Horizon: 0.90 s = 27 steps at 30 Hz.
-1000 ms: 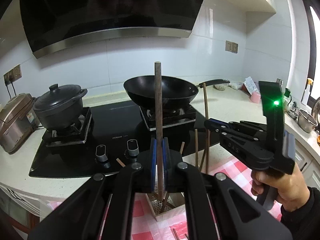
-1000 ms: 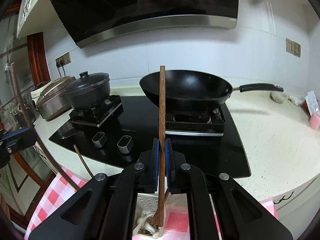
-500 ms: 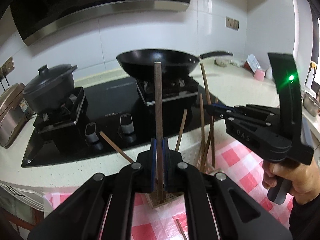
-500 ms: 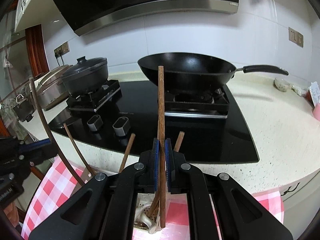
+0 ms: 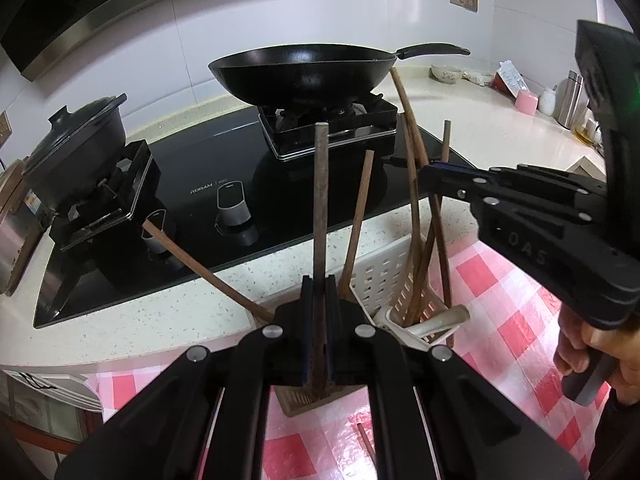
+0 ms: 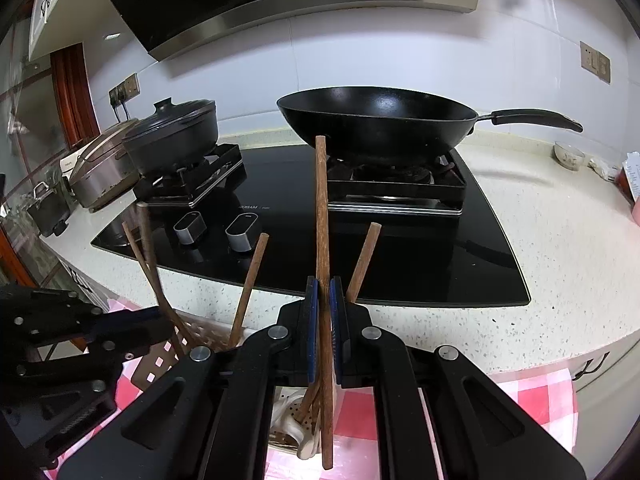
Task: Organize utensils
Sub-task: 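Lower both chopsticks into the caddy and open both grippers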
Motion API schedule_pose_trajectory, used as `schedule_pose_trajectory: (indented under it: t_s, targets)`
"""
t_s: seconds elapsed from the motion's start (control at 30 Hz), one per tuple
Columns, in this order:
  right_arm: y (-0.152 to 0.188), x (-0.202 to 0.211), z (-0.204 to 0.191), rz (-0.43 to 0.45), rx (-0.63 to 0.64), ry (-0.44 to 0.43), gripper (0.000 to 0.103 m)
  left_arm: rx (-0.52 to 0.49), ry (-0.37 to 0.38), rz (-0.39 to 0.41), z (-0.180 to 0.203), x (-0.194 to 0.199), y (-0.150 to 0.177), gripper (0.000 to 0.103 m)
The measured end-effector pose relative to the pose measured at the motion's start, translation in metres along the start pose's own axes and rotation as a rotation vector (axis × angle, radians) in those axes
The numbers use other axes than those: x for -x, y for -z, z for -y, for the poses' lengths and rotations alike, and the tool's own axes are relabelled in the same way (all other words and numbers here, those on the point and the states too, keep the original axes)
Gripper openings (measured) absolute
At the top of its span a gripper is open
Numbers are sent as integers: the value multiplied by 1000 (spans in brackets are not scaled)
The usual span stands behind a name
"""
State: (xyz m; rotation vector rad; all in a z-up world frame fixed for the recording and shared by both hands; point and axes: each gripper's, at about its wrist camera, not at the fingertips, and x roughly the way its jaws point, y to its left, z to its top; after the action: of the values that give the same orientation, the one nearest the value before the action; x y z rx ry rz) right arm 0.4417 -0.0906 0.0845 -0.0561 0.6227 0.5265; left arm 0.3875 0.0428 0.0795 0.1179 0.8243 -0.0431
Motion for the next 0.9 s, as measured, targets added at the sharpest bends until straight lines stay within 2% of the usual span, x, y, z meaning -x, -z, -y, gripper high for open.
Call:
schedule_pose_trajectory:
  t_s: [0.47, 0.73, 0.9]
  targets:
    - [-42, 51, 2, 137, -4, 12, 8, 12, 1, 2, -3, 2, 0, 6]
    - [-45, 68, 1, 128, -3, 24, 8, 20, 6, 1, -3, 0, 0, 6]
    - [-47, 84, 1, 130, -4, 2, 8, 31, 12, -3, -1, -5, -2, 6]
